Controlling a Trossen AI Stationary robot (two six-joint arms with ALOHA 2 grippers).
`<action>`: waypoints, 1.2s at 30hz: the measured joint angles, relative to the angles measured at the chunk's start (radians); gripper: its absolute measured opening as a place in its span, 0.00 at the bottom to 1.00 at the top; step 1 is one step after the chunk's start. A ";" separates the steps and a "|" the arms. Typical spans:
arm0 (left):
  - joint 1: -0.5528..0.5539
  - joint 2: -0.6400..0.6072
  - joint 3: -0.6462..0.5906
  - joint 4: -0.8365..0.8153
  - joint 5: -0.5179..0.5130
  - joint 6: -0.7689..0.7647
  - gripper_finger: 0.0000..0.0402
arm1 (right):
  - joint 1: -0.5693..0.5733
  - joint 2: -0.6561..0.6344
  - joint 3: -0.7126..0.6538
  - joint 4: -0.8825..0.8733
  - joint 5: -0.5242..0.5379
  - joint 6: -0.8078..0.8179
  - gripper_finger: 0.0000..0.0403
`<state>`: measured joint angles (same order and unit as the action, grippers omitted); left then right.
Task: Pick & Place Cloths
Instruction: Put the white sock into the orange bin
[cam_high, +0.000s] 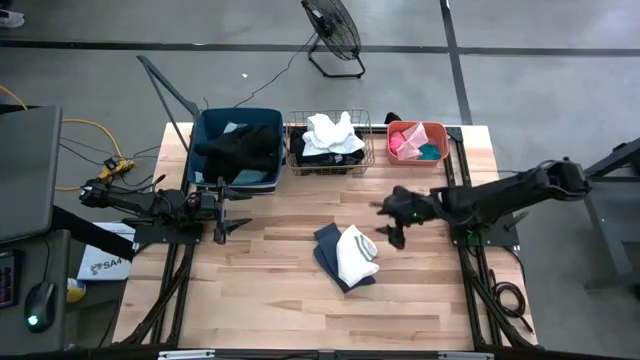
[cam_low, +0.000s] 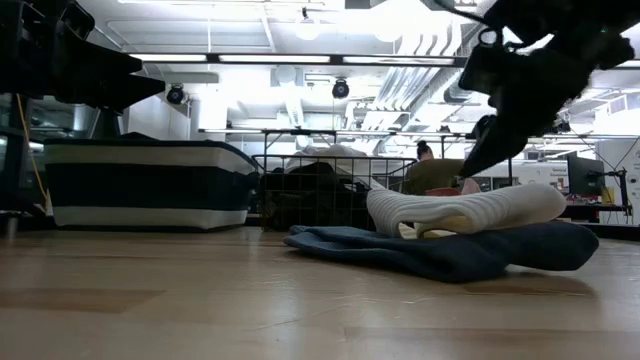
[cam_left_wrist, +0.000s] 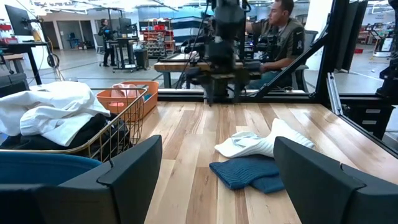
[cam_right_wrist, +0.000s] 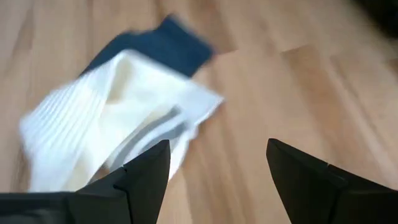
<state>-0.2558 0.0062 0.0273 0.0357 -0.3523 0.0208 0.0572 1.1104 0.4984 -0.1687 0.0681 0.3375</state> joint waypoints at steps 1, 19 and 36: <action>0.000 0.000 0.000 0.000 0.000 0.000 0.75 | 0.020 0.017 0.000 0.008 0.001 -0.029 0.64; 0.000 0.000 0.000 0.000 0.000 0.000 0.75 | 0.149 0.359 0.000 0.388 -0.023 -0.264 0.64; 0.000 0.000 0.000 0.000 0.000 0.000 0.75 | 0.147 0.515 0.002 0.465 -0.002 -0.256 0.48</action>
<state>-0.2558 0.0059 0.0273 0.0357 -0.3522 0.0207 0.2047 1.6257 0.5007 0.2966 0.0658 0.0818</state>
